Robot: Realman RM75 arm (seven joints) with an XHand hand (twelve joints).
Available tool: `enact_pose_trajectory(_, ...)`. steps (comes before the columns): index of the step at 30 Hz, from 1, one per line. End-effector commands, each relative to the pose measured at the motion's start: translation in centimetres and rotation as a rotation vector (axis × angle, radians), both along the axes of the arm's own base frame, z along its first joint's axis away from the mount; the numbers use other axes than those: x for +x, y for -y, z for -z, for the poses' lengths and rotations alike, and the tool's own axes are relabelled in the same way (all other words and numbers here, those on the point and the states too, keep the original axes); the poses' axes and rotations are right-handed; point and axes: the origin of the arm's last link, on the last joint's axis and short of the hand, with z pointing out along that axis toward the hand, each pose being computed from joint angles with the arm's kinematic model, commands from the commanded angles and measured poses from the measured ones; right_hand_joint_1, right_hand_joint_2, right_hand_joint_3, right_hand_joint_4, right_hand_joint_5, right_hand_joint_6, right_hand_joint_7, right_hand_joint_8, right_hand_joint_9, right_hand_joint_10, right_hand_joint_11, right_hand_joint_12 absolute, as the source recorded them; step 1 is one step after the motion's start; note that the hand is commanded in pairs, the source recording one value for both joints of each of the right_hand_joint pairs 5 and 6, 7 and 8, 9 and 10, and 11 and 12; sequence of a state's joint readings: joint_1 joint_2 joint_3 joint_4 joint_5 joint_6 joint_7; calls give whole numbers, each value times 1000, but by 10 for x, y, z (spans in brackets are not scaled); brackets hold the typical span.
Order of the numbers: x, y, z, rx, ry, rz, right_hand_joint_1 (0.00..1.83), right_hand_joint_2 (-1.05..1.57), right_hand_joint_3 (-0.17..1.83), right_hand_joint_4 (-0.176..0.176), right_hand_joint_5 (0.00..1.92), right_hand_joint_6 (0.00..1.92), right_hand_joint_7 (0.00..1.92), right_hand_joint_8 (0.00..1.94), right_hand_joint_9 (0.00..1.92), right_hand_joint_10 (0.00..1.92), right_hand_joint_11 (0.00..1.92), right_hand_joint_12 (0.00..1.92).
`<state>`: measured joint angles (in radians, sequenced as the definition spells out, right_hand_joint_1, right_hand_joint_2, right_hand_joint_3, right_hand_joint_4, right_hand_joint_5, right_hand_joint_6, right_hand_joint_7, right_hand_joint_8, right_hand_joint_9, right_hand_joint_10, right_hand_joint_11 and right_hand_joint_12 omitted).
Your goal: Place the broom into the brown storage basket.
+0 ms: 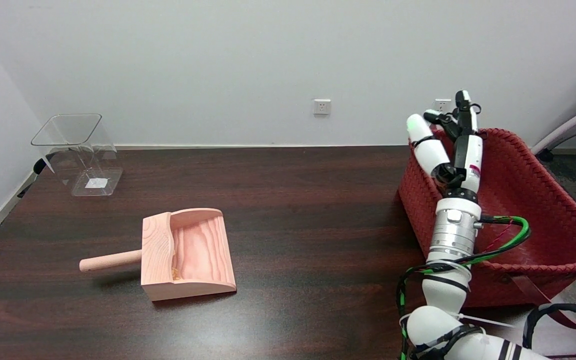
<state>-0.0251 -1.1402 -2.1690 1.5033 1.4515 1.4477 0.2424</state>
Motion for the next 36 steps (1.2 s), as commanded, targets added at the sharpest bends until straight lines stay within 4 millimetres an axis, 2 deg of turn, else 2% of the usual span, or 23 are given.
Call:
enact_pose_trajectory(1, 23, -3, 12, 44, -30, -14, 526, 1195, 171, 0, 25, 25, 456, 456, 25, 25, 25, 25)
enact_pose_trajectory(3, 27, -6, 14, 54, -41, -26, 425, 1239, 629, 0, 0, 0, 387, 387, 0, 0, 0, 0)
enact_pose_trajectory(7, 35, -13, 18, 53, -60, -66, 356, 1286, 917, 0, 0, 0, 338, 338, 0, 0, 0, 0)
enact_pose_trajectory(13, 49, -26, 19, 28, -99, -69, 297, 1282, 910, 0, 0, 0, 298, 298, 0, 0, 0, 0)
enact_pose_trajectory(19, 66, -46, 16, -3, -161, -61, 215, 1273, 1139, 0, 0, 0, 288, 288, 0, 0, 0, 0)
enact_pose_trajectory(23, 66, -60, 6, -60, -193, -72, 201, 1269, 1177, 0, 0, 0, 278, 278, 0, 0, 0, 0)
enact_pose_trajectory(28, 64, -72, -14, -126, -224, -41, 293, 1237, 1101, 0, 0, 0, 263, 263, 0, 0, 0, 0)
enact_pose_trajectory(36, 68, -86, -40, -188, -282, -34, 294, 1226, 1009, 0, 0, 0, 283, 283, 0, 0, 0, 0)
